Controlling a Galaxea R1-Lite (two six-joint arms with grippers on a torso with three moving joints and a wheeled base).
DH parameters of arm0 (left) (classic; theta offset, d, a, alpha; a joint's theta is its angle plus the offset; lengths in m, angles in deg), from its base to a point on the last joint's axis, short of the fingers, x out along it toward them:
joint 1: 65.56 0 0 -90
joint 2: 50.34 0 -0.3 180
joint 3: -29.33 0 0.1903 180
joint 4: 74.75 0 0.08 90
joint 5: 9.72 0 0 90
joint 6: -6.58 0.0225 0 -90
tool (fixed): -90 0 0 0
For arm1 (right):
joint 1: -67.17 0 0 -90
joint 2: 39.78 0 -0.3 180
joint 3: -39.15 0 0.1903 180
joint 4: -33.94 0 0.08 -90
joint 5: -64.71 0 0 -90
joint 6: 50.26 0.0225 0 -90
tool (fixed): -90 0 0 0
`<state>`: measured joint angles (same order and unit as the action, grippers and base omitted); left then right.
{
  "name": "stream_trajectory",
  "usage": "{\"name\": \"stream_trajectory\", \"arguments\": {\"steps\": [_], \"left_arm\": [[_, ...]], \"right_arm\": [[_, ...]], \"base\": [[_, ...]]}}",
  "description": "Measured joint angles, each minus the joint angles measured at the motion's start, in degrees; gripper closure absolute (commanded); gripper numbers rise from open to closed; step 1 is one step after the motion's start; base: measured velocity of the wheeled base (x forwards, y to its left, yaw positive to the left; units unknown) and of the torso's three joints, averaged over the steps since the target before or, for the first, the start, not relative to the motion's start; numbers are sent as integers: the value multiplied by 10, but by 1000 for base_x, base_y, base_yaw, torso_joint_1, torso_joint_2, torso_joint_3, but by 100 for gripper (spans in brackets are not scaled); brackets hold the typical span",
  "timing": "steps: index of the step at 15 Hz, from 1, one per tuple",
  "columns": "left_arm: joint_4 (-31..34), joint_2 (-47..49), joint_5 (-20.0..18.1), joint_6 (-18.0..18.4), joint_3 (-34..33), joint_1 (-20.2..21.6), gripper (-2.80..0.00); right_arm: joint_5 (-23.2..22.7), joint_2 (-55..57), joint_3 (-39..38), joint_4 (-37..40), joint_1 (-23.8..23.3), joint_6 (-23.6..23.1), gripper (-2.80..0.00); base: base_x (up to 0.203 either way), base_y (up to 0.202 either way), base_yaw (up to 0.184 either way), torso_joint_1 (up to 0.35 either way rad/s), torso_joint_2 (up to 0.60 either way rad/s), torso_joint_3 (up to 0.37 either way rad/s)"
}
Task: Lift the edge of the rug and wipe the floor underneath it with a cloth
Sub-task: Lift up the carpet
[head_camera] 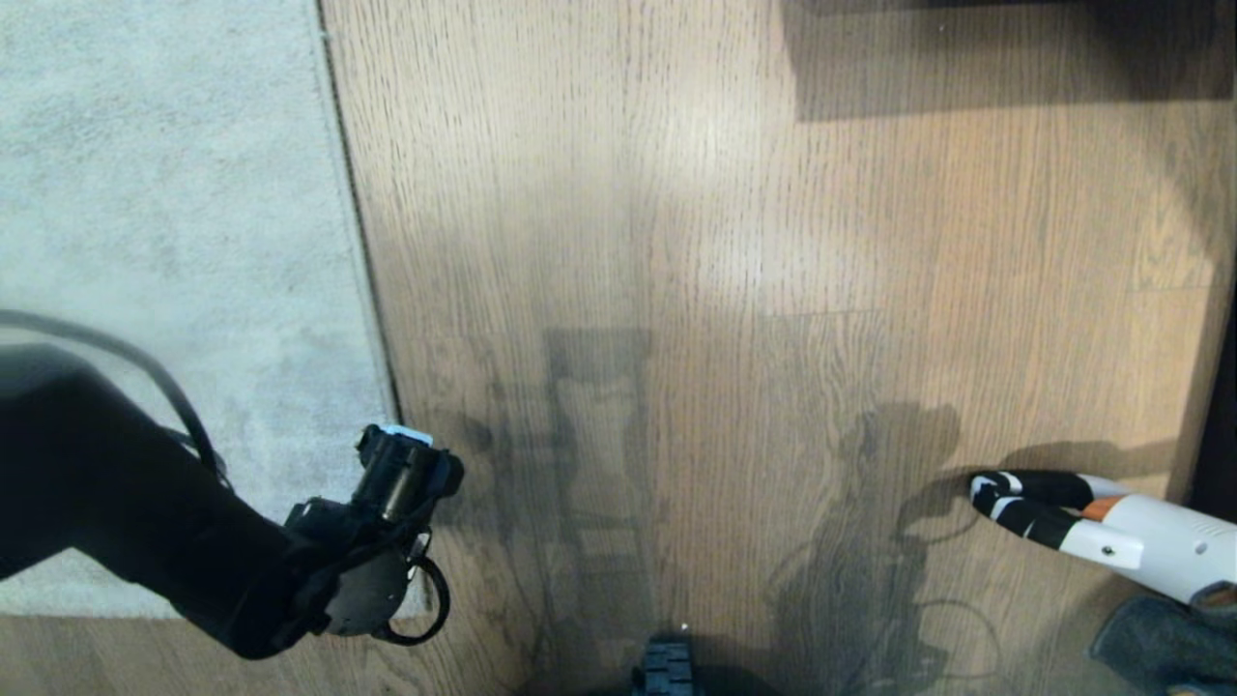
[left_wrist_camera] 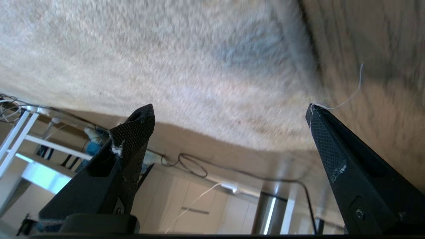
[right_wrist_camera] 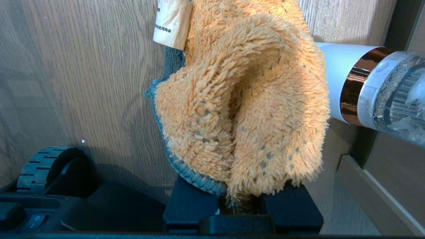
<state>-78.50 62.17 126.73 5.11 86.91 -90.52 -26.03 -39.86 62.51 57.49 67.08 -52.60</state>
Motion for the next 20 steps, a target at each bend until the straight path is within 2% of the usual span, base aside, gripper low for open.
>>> {"name": "stream_trajectory", "arguments": {"steps": [5,10,14,20], "left_arm": [[-49,29,1,4,-1,11,-280],[-89,37,20,41,-6,32,-280],[-100,38,20,44,-11,43,-280],[-149,54,20,42,-6,25,-280]], "right_arm": [[0,0,0,0,0,0,0],[0,0,0,0,0,0,0],[0,0,0,0,0,0,0],[0,0,0,0,0,0,0]], "base": [[0,0,0,0,0,0],[0,0,0,0,0,0],[0,0,0,0,0,0],[0,0,0,0,0,0]]}}
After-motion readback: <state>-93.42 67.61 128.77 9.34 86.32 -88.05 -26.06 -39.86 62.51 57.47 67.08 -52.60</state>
